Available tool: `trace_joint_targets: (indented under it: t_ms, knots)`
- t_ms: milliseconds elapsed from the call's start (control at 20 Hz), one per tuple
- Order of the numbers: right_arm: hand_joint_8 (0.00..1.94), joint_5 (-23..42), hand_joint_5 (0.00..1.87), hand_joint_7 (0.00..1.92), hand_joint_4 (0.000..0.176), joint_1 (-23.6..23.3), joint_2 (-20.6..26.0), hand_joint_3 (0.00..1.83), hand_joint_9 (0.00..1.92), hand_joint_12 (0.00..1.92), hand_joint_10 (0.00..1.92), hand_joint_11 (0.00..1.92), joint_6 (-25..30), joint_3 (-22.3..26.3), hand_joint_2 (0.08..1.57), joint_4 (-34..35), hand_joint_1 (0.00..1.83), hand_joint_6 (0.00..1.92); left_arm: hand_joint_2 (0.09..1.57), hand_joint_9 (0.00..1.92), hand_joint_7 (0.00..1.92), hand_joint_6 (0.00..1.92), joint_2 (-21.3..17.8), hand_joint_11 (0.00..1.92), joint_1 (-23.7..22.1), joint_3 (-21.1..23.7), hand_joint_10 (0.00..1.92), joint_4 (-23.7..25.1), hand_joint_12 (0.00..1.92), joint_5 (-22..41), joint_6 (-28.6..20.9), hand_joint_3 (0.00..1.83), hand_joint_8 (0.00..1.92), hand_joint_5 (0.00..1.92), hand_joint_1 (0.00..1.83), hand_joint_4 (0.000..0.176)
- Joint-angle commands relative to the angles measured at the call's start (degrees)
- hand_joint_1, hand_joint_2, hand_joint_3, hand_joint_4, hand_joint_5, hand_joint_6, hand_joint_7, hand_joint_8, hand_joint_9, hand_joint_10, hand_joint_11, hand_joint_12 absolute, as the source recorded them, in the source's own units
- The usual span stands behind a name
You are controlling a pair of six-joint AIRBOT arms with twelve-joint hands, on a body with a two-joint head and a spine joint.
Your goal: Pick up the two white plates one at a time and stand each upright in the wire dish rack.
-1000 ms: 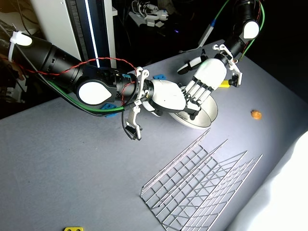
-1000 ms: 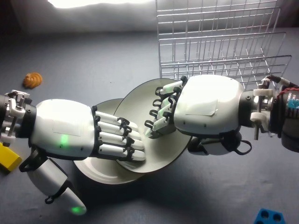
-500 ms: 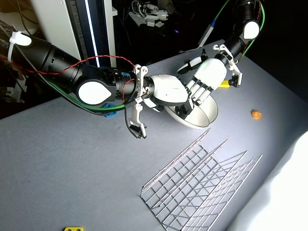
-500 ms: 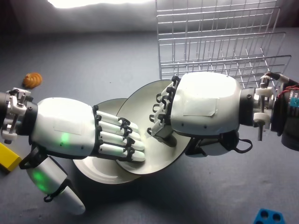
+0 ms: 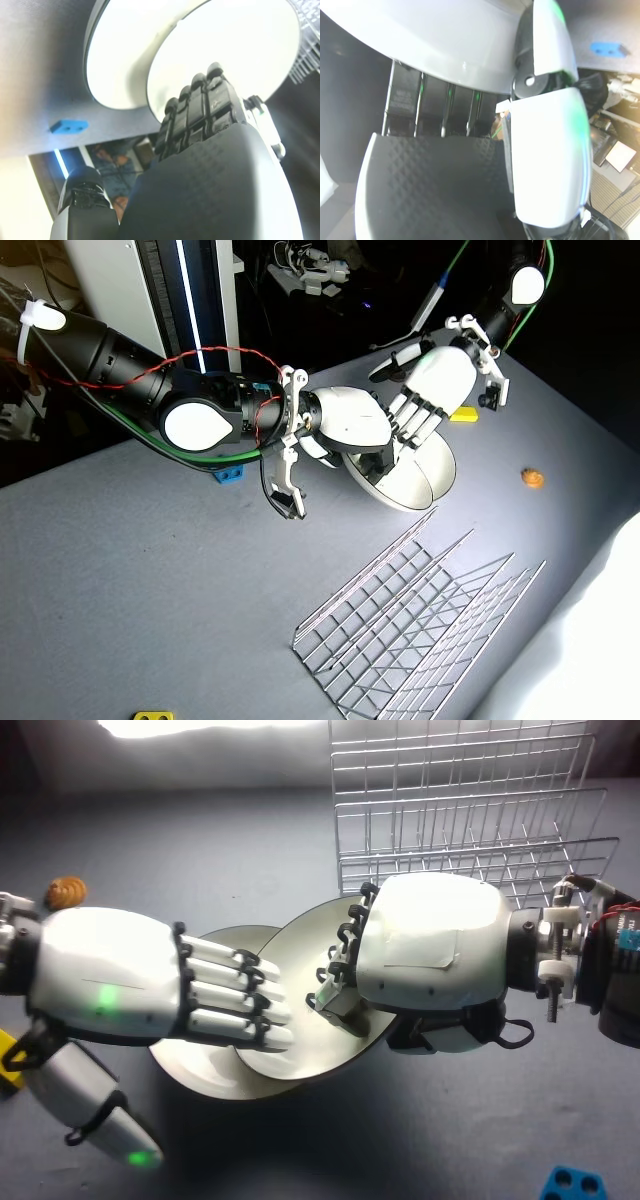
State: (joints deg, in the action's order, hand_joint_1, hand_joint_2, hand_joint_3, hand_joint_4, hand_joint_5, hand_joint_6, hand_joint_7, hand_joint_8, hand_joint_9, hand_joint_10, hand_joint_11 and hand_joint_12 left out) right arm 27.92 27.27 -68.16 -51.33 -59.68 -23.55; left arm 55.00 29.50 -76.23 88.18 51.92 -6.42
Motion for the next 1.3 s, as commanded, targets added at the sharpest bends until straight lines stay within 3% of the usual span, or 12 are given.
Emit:
trace_joint_targets:
  t_ms: [0, 200, 300, 400, 500, 850, 1050, 1250]
  knots:
    - [0.76, 3.42, 0.90, 1.08, 0.000, -0.61, 0.37, 0.00, 1.10, 0.59, 0.88, 1.08, 0.40, 0.36, 1.07, 1.13, 1.39, 1.06, 1.05, 0.00, 0.00, 0.00, -1.14, 0.00, -0.56, 0.57, 0.00, -3.62, 0.00, 2.49, -0.64, 0.00, 0.00, 0.00, 0.00, 0.000]
    - [0.60, 3.42, 1.02, 1.16, 0.000, -0.89, 0.79, 0.00, 1.10, 0.67, 0.89, 1.02, 0.50, 0.98, 1.05, 1.13, 1.39, 0.89, 1.04, 0.00, 0.00, 0.00, -4.68, 0.00, -1.36, 1.72, 0.00, -3.72, 0.00, 2.52, -2.69, 0.00, 0.00, 0.00, 0.00, 0.000]
    - [0.81, 3.42, 0.97, 1.09, 0.000, -0.93, 0.90, 0.00, 1.09, 0.78, 0.90, 0.98, 0.51, 1.25, 1.06, 1.13, 1.39, 0.89, 1.05, 0.00, 0.00, 0.00, -6.59, 0.00, -1.87, 2.19, 0.00, -3.97, 0.00, 2.84, -3.50, 0.00, 0.00, 0.00, 0.00, 0.000]
    - [0.89, 3.42, 0.93, 1.04, 0.000, -1.00, 1.04, 0.00, 1.05, 0.86, 0.95, 0.93, 0.52, 1.54, 1.08, 1.13, 1.39, 0.98, 1.05, 0.00, 0.00, 0.00, -8.38, 0.00, -2.68, 2.18, 0.00, -4.00, 0.00, 2.85, -4.94, 0.00, 0.00, 0.00, 0.00, 0.000]
    - [0.93, 3.42, 0.92, 1.01, 0.000, -1.27, 1.17, 0.00, 1.07, 0.87, 0.96, 0.93, 0.57, 1.81, 1.08, 1.13, 1.39, 0.95, 1.05, 0.00, 0.00, 0.00, -10.04, 0.00, -2.87, 2.10, 0.00, -5.30, 0.00, 2.89, -5.73, 0.00, 0.00, 0.00, 0.00, 0.000]
    - [0.84, 3.34, 1.01, 1.05, 0.000, -2.67, 2.43, 0.00, 1.07, 0.87, 0.95, 0.93, 1.03, 3.95, 1.06, 1.14, 1.39, 0.85, 1.05, 0.00, 0.00, 0.00, -14.78, 0.00, -3.24, 2.22, 0.00, -6.92, 0.00, 3.00, -7.91, 0.00, 0.00, 0.00, 0.00, 0.000]
    - [0.87, 3.23, 1.00, 1.03, 0.000, -3.87, 3.14, 0.00, 1.00, 0.93, 1.04, 0.87, 1.40, 5.20, 1.08, 1.21, 1.38, 0.91, 1.05, 0.00, 0.00, 0.00, -16.32, 0.00, -2.58, 3.09, 0.00, -7.31, 0.00, 3.16, -8.37, 0.00, 0.00, 0.01, 0.00, 0.000]
    - [0.85, 1.96, 0.99, 1.03, 0.000, -5.75, 3.62, 0.00, 1.03, 0.91, 1.00, 0.89, 1.87, 5.60, 1.08, 3.69, 1.39, 0.92, 1.05, 0.00, 0.00, 0.00, -17.05, 0.00, -2.19, 3.45, 0.00, -7.30, 0.00, 4.35, -8.60, 0.00, 0.00, 0.01, 0.00, 0.000]
